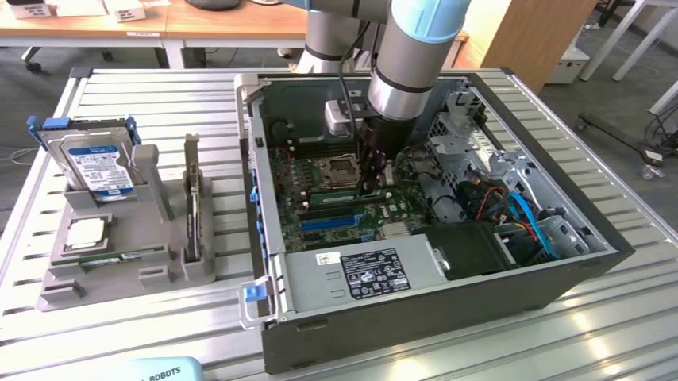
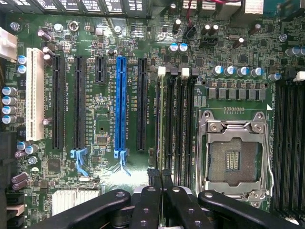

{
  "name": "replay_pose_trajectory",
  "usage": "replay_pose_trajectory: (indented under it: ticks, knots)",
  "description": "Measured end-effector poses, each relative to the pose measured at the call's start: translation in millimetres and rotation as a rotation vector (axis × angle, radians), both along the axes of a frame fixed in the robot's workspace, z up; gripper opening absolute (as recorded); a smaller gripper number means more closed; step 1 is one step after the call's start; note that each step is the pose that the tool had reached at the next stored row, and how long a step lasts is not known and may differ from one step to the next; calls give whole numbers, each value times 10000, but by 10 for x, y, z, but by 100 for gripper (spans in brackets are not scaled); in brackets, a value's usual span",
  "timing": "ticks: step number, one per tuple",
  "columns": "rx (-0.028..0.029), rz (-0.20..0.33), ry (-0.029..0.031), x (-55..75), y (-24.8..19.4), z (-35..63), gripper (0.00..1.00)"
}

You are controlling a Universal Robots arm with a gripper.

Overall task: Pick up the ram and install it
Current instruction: 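Insert the ram into the slot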

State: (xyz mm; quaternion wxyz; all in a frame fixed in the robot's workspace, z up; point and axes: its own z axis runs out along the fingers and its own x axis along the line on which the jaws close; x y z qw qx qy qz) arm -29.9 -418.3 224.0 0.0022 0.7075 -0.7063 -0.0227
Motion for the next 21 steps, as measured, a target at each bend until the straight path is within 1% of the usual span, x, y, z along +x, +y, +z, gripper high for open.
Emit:
replay_pose_trajectory:
  ticks: [5, 6, 7, 8, 9, 10, 14, 21]
  knots:
    - [3, 0, -3, 0, 1, -1, 13]
    - [3, 0, -2, 0, 1, -1, 18]
    - [4, 0, -2, 0, 1, -2, 18]
    - [3, 0, -1, 0, 1, -1, 24]
    - [3, 0, -1, 0, 1, -1, 24]
    - [3, 0, -1, 0, 1, -1, 31]
    - [2, 0, -1, 0, 0, 14, 31]
    - [2, -1, -1, 0, 0, 145, 31]
